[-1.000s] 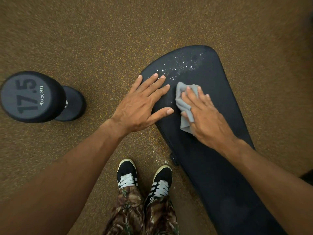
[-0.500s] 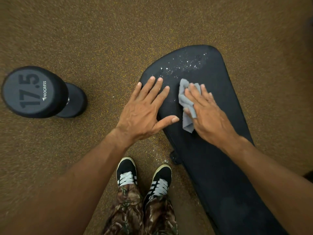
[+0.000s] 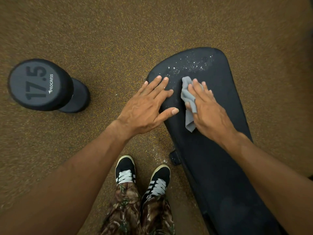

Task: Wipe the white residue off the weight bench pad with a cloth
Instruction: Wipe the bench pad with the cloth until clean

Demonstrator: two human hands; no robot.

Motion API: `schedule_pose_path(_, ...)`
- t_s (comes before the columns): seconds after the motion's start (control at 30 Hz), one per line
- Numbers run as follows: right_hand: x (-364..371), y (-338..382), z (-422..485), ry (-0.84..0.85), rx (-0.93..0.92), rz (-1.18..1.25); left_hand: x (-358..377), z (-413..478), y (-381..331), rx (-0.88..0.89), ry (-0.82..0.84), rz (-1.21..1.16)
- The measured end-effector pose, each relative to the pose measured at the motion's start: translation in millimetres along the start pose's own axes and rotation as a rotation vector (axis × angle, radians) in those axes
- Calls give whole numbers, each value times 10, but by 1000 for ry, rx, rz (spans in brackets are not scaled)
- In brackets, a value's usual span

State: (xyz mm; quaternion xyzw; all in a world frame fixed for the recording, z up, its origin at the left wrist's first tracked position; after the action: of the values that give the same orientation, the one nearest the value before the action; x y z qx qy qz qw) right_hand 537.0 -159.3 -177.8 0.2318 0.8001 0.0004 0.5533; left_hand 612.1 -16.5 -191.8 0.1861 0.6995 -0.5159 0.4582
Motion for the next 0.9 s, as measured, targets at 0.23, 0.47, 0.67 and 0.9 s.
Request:
schedule_pose_path(0.23, 202, 397, -61, -6, -92, 106, -43, -41, 12, -8, -46, 7)
schedule_pose_path(0.47, 13, 47, 22, -10, 26, 58, -77, -112, 44, -35, -30, 171)
schedule_pose_path(0.67, 216, 467, -21, -19, -65, 175, -22, -131, 44, -50, -29, 151)
schedule_pose_path(0.9, -17, 157, -16, -13, -59, 94, -4, -145, 87, -11, -2, 194)
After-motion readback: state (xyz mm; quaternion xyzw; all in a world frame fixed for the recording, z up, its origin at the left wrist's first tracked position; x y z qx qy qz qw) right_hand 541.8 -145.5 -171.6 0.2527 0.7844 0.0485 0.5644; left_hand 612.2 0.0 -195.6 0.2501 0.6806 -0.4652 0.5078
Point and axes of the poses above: each hand's wrist, its own z-axis towards the middle knuckle, its own x-axis out of the palm, y = z × x, the point moved 8 cm from there along z, towards the middle knuckle, and after that the axes turned 6 degrees about x, right-handed, at the moved point
